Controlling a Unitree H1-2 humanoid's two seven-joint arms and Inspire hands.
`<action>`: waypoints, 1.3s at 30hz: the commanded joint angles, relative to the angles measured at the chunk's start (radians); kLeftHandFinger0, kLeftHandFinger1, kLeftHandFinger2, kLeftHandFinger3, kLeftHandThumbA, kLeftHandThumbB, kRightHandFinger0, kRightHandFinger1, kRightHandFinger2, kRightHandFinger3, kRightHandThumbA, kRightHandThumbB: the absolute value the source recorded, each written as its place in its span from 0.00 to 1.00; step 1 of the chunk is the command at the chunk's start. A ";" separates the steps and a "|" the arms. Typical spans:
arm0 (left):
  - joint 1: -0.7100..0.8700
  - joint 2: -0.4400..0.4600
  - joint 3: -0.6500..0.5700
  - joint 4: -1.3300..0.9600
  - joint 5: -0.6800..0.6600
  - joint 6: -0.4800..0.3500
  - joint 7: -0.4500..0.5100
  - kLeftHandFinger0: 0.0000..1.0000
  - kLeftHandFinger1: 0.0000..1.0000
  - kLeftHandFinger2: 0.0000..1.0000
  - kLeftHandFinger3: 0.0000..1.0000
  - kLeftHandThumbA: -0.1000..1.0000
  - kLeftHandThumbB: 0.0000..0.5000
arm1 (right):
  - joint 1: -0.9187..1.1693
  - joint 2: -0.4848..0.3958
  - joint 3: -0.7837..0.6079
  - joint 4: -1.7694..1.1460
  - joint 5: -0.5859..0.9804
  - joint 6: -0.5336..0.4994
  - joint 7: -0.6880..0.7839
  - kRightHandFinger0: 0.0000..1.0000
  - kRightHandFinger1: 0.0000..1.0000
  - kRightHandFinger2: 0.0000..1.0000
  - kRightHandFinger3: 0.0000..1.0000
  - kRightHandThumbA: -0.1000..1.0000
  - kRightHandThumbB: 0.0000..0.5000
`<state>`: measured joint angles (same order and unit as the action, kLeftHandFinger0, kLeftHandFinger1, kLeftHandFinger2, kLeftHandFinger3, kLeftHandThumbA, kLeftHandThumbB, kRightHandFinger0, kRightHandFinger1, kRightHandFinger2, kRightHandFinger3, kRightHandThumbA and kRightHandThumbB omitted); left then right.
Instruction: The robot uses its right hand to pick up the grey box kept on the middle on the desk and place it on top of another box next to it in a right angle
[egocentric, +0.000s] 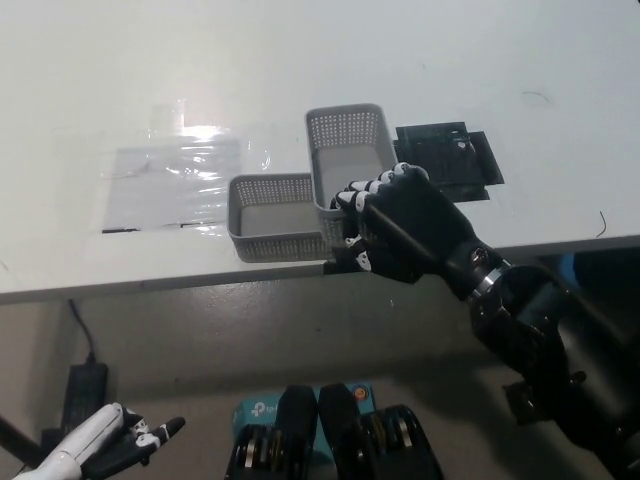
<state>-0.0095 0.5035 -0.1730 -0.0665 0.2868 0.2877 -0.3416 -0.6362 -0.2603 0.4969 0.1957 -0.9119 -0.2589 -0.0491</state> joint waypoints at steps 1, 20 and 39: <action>0.000 0.013 0.003 -0.002 -0.006 -0.028 -0.005 0.07 0.00 0.00 0.18 0.84 0.35 | -0.040 0.017 0.001 0.010 -0.034 -0.040 -0.073 0.00 0.09 0.44 0.43 0.00 0.44; -0.008 0.016 -0.006 -0.023 0.014 -0.005 -0.006 0.04 0.02 0.04 0.19 0.87 0.38 | -0.030 -0.020 0.064 0.124 -0.214 0.045 -0.126 0.00 0.17 0.52 0.40 0.00 0.11; -0.002 0.010 -0.006 -0.010 0.002 -0.006 -0.009 0.10 0.00 0.00 0.18 0.87 0.36 | 0.011 -0.001 0.041 -0.107 -0.212 0.144 0.080 1.00 1.00 1.00 1.00 0.44 0.80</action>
<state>-0.0096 0.5023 -0.1767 -0.0670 0.2876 0.2881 -0.3418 -0.6120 -0.2666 0.5626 0.1357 -1.1538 -0.1193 0.0175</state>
